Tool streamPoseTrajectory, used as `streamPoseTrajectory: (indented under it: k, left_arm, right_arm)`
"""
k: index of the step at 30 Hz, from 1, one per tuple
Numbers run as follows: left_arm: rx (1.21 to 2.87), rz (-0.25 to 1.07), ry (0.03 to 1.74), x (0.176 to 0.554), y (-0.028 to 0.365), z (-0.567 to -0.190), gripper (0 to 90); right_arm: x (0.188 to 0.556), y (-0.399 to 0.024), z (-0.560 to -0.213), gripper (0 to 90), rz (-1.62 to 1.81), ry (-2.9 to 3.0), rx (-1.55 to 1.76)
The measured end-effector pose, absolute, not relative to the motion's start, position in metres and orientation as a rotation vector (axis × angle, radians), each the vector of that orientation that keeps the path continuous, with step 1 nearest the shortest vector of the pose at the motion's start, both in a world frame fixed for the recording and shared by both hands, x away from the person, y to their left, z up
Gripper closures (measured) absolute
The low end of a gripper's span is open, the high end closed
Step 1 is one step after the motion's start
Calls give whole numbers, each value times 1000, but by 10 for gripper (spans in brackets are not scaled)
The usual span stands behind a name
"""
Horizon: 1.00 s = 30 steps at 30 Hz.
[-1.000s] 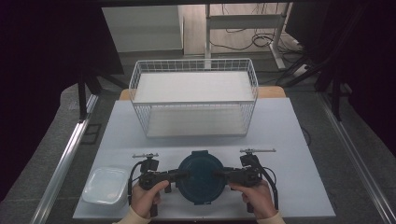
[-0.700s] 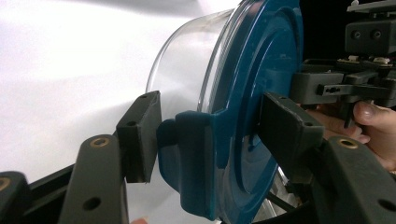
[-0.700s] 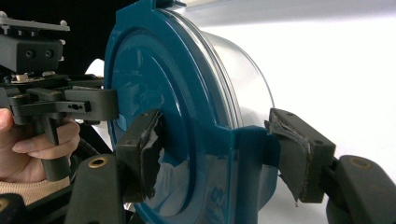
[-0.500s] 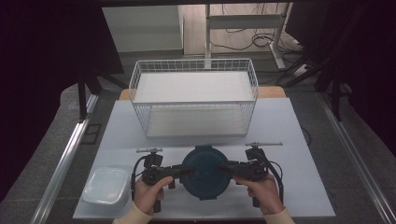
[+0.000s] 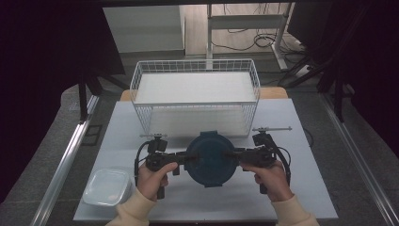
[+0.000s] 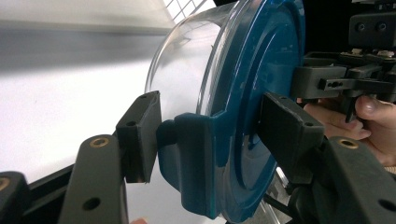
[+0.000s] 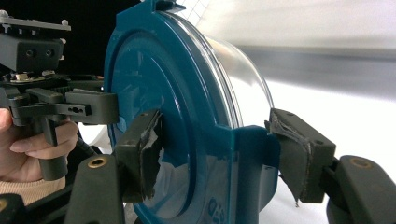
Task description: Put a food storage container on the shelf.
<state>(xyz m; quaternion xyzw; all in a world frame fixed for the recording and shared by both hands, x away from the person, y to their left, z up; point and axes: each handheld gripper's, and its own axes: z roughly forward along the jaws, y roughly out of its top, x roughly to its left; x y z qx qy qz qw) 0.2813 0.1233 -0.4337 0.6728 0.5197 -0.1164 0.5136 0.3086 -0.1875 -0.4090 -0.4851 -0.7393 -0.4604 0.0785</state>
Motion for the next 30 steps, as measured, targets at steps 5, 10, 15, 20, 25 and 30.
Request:
streamPoseTrajectory:
  k: [5, 10, 15, 20, 25, 30]
  left_arm:
    - [1616, -282, 1253, 288, 122, -429, 401]
    - [1623, -266, 1245, 292, 123, -420, 402]
    - [1627, -264, 1238, 301, 122, -411, 401]
    - [1628, -254, 1233, 304, 123, -405, 402]
    - [1617, -254, 1229, 308, 126, -399, 402]
    - [1607, -248, 1232, 309, 130, -395, 402]
  right_arm:
    - [315, -189, -404, 362, -1377, -2215, -1455]
    - [322, -189, -397, 362, -1385, -2218, -1441]
    - [329, -189, -388, 362, -1395, -2235, -1430]
    - [334, -188, -381, 362, -1403, -2241, -1421]
    - [339, -185, -372, 362, -1406, -2254, -1415]
    - [342, -181, -365, 362, -1405, -2273, -1399]
